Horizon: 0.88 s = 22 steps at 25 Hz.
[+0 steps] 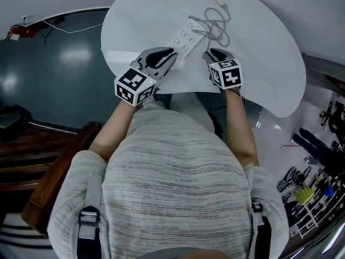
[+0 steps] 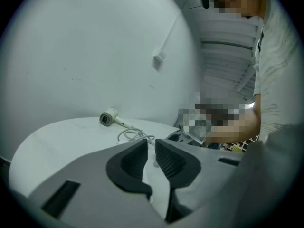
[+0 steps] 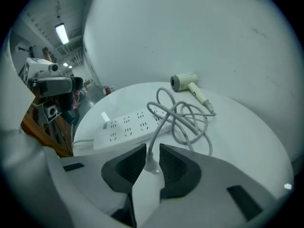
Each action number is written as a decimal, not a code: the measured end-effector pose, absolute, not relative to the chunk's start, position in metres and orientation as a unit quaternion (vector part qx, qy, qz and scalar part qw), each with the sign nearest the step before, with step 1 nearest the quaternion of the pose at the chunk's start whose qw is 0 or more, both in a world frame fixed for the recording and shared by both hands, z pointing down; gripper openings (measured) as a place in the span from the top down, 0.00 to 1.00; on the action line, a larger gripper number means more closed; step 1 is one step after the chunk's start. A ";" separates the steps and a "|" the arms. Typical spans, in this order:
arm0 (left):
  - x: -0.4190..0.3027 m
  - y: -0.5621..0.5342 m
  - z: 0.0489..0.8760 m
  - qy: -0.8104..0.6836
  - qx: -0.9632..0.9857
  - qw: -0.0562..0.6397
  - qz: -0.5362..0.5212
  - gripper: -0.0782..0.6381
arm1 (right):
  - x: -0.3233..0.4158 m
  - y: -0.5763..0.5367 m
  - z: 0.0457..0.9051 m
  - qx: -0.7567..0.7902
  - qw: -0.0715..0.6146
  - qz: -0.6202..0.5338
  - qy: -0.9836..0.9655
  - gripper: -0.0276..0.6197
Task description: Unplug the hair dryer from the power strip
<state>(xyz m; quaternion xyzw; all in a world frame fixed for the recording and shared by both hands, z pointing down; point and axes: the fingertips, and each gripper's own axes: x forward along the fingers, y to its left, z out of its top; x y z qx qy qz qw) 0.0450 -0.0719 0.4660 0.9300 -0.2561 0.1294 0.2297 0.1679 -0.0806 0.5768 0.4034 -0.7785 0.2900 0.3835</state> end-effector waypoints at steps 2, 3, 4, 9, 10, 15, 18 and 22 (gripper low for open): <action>0.045 -0.068 0.462 -0.245 0.935 0.226 0.123 0.82 | 0.172 -0.081 0.559 0.431 0.360 0.282 -0.778 0.83; 0.044 -0.066 0.460 -0.241 0.936 0.227 0.119 0.83 | 0.173 -0.080 0.549 0.443 0.350 0.275 -0.778 0.83; 0.043 -0.064 0.457 -0.237 0.937 0.228 0.114 0.84 | 0.174 -0.078 0.539 0.454 0.341 0.267 -0.779 0.83; 0.037 -0.049 0.436 -0.214 0.949 0.218 0.084 0.88 | 0.160 -0.055 0.483 0.491 0.269 0.221 -0.799 0.84; 0.037 -0.045 0.431 -0.206 0.951 0.214 0.079 0.88 | 0.155 -0.048 0.473 0.496 0.254 0.212 -0.803 0.85; 0.027 -0.017 0.399 -0.174 0.962 0.201 0.062 0.88 | 0.118 -0.003 0.425 0.503 0.198 0.182 -0.821 0.90; 0.021 0.000 0.382 -0.163 0.967 0.188 0.052 0.88 | 0.099 0.020 0.404 0.508 0.165 0.170 -0.828 0.92; 0.011 0.027 0.365 -0.152 0.972 0.175 0.041 0.88 | 0.077 0.048 0.384 0.518 0.132 0.159 -0.830 0.92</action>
